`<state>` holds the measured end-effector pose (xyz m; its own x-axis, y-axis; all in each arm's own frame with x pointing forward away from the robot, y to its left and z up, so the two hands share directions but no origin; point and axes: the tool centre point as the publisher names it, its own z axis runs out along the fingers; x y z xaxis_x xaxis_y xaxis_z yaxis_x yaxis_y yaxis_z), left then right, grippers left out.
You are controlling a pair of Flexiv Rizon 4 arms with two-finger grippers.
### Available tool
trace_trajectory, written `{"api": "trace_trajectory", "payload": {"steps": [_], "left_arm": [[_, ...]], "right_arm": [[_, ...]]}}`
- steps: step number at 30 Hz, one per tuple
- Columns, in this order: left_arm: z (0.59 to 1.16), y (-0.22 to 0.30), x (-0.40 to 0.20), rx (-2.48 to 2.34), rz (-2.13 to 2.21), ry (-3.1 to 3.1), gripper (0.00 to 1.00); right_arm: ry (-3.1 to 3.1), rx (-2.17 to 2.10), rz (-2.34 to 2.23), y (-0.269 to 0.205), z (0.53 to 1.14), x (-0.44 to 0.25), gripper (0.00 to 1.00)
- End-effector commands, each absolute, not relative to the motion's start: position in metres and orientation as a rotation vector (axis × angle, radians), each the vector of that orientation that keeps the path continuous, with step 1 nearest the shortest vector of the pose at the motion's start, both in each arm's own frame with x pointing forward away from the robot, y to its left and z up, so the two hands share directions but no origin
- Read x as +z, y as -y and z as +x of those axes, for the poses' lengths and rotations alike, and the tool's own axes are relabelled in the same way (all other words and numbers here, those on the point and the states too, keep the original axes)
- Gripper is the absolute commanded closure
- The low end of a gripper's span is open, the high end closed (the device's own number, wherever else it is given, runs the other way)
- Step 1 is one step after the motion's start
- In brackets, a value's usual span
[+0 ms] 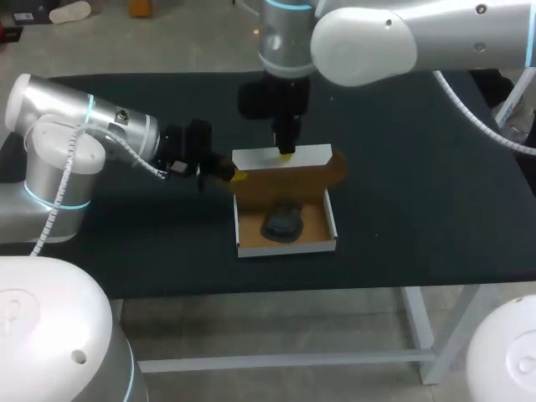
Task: Assemble the packaging by folding the flat box into shape, placing the metal phone stand inside, and closing the box properly
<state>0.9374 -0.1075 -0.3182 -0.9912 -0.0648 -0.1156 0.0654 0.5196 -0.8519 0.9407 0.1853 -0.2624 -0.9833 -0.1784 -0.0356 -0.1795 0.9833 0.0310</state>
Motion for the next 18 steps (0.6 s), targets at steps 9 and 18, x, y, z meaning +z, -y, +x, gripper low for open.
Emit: {"api": "trace_trajectory", "payload": {"steps": [9,18], "left_arm": [[0.9379,0.1082,-0.3199,-1.477,0.004,-2.626,1.00],[0.9379,0.1082,-0.3199,-1.477,0.004,-2.626,1.00]], "right_arm": [[-3.124,0.042,-0.282,-0.1913,0.9475,-0.2726,0.69],[-3.129,0.033,-0.284,-0.1933,0.9481,-0.2766,1.00]]}}
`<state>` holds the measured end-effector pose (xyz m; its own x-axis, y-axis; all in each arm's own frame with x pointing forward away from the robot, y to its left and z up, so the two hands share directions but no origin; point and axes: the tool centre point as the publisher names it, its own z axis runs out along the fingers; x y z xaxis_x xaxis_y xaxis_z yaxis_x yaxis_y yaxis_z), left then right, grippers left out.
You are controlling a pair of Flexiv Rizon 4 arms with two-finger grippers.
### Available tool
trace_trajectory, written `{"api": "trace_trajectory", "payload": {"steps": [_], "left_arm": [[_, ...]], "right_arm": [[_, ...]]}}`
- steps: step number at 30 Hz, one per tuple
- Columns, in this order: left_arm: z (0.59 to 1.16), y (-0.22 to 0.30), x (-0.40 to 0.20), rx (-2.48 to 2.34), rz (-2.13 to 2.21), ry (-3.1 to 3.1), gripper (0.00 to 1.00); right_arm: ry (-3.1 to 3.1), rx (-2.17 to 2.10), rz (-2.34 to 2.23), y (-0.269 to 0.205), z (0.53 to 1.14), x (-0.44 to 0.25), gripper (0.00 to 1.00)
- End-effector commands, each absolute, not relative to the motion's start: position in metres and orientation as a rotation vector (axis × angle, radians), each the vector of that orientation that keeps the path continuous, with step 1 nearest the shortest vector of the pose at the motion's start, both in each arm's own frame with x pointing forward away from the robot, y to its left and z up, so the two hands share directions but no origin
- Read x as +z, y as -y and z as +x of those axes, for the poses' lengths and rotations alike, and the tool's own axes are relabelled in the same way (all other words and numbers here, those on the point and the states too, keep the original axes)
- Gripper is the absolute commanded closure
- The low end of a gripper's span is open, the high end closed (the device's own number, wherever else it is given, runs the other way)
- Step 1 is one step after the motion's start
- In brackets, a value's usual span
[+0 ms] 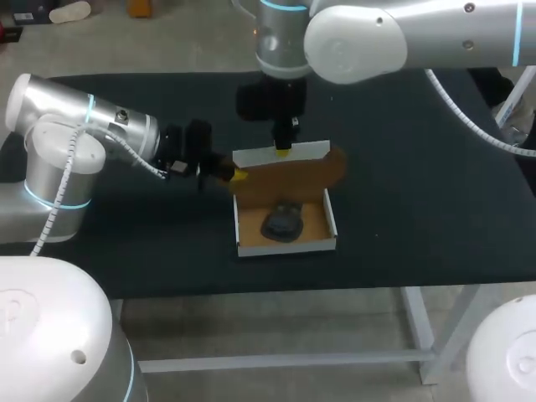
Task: Assemble the packaging by folding the flat box into shape, placing the metal phone stand inside, and closing the box properly
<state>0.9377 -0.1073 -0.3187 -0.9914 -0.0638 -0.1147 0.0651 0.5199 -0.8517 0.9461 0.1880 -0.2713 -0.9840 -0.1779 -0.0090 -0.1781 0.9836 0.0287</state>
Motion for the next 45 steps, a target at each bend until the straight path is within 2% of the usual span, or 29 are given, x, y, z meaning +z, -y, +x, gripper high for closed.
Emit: {"api": "trace_trajectory", "payload": {"steps": [1,7,8,9,10,26,45], "left_arm": [[0.938,0.108,-0.320,-1.477,0.004,-2.626,1.00],[0.938,0.108,-0.320,-1.477,0.004,-2.626,1.00],[0.938,0.108,-0.320,-1.477,0.004,-2.626,1.00],[0.938,0.108,-0.320,-1.477,0.004,-2.626,1.00],[0.938,0.108,-0.320,-1.477,0.004,-2.626,1.00],[0.938,0.108,-0.320,-1.477,0.004,-2.626,1.00],[0.938,0.108,-0.320,-1.477,0.004,-2.626,1.00]], "right_arm": [[-3.125,0.032,-0.283,-0.193,0.948,-0.276,1.00],[-3.122,0.048,-0.284,-0.194,0.945,-0.273,1.00],[-3.119,0.058,-0.279,-0.193,0.945,-0.271,0.82],[-3.116,0.063,-0.277,-0.192,0.945,-0.269,0.21],[-3.113,0.075,-0.274,-0.192,0.945,-0.267,0.00],[-3.081,0.246,-0.159,-0.170,0.954,-0.218,0.00],[-3.081,0.246,-0.159,-0.170,0.954,-0.218,0.00]]}}
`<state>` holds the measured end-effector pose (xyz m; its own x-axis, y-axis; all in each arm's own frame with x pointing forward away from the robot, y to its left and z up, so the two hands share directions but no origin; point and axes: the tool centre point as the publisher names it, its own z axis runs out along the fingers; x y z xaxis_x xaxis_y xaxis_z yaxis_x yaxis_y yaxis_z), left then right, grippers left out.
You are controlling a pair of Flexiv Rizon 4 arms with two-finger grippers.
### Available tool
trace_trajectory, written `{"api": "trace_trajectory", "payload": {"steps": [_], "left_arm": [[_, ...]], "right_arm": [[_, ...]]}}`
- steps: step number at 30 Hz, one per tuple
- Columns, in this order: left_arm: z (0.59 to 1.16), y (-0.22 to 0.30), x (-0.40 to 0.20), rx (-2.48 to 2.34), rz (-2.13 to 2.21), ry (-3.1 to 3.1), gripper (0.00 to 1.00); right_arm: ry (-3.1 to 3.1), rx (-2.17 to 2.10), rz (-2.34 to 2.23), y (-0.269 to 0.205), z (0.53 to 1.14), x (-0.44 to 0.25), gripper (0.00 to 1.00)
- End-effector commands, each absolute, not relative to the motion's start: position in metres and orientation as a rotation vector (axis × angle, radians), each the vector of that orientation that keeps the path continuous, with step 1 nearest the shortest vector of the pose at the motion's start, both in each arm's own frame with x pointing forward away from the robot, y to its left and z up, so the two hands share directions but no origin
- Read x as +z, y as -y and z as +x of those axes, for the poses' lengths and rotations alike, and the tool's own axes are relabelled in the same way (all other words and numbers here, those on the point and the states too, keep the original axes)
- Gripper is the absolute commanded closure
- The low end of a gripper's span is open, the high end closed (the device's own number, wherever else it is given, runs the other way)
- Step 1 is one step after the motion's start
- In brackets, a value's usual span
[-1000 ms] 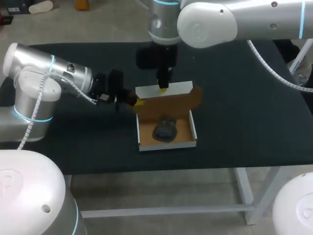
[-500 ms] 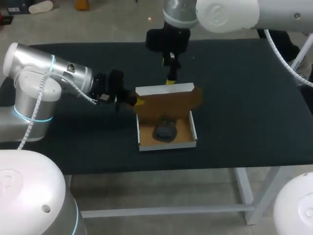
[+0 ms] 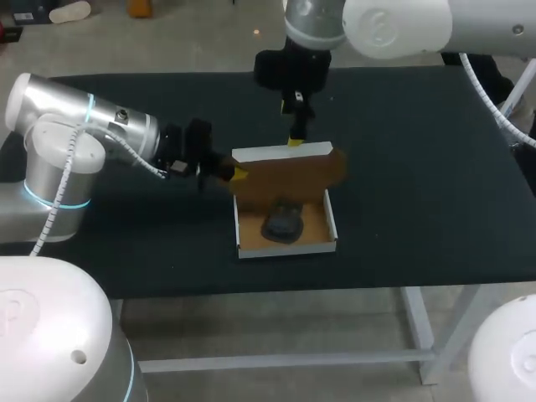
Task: Assemble the packaging by folding the flat box into shape, placing the metal phone stand inside, and closing the box properly
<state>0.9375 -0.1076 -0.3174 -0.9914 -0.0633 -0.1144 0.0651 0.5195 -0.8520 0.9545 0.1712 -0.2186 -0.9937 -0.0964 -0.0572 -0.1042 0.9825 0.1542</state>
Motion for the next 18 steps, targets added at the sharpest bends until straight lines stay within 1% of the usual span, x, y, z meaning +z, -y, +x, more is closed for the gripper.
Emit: {"api": "trace_trajectory", "payload": {"steps": [1,9,15,18], "left_arm": [[0.937,0.109,-0.320,-1.469,-0.001,-2.619,1.00],[0.926,0.115,-0.323,-1.387,0.057,-2.532,1.00],[0.918,0.118,-0.327,-1.312,0.081,-2.470,1.00],[0.914,0.119,-0.329,-1.270,0.088,-2.441,1.00]], "right_arm": [[-3.092,0.232,-0.111,-0.168,0.955,-0.218,0.00],[-3.166,0.212,0.195,-0.148,0.956,-0.214,0.00],[-3.206,0.155,0.507,-0.137,0.950,-0.215,0.00],[-3.201,0.062,0.664,-0.133,0.946,-0.217,0.00]]}}
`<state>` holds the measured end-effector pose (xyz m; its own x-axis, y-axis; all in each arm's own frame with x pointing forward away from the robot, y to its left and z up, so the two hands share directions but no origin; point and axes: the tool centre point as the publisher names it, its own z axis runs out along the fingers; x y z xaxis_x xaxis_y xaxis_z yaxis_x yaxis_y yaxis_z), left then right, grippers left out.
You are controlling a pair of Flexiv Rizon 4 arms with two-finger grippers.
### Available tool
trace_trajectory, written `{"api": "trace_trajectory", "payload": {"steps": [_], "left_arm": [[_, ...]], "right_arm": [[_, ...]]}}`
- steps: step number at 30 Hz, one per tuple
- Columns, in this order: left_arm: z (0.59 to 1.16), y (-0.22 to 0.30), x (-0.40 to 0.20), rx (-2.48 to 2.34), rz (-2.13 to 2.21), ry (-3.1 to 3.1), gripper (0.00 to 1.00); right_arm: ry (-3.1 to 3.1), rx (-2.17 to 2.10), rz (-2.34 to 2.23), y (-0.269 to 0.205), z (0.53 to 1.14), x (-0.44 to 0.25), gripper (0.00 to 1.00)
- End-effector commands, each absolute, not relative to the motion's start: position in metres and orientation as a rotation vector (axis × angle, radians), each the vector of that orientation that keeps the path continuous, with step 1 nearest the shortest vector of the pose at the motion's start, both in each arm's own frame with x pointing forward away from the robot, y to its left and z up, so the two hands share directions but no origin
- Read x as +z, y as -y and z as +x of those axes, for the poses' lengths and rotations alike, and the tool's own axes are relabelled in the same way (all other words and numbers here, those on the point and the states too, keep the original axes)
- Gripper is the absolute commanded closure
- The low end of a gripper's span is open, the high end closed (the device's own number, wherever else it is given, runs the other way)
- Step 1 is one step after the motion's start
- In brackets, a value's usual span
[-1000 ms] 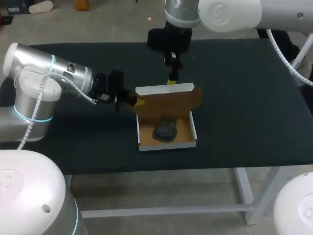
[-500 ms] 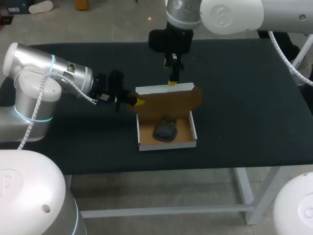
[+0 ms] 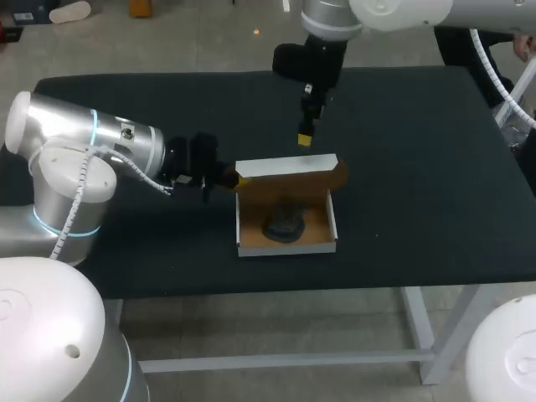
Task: Assemble the packaging by folding the flat box into shape, placing the metal phone stand inside, and closing the box properly
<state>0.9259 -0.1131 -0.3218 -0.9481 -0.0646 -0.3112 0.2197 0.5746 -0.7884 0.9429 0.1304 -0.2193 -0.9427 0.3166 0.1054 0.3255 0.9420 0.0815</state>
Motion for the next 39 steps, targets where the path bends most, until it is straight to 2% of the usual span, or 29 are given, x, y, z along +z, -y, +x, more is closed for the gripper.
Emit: {"api": "trace_trajectory", "payload": {"steps": [1,10,30,39], "left_arm": [[0.913,0.119,-0.330,-1.238,0.081,-2.429,1.00],[0.903,0.118,-0.339,-1.143,0.106,-2.362,1.00],[0.902,0.117,-0.341,-1.140,0.106,-2.368,1.00],[0.894,0.117,-0.348,-1.061,0.143,-2.274,1.00]], "right_arm": [[2.928,-0.025,-0.656,-0.132,0.944,-0.218,0.00],[2.854,-0.131,-0.847,-0.116,0.926,-0.228,0.00],[2.816,-0.142,-0.850,-0.119,0.926,-0.226,0.00],[2.517,-0.059,-1.156,-0.107,0.925,-0.232,0.00]]}}
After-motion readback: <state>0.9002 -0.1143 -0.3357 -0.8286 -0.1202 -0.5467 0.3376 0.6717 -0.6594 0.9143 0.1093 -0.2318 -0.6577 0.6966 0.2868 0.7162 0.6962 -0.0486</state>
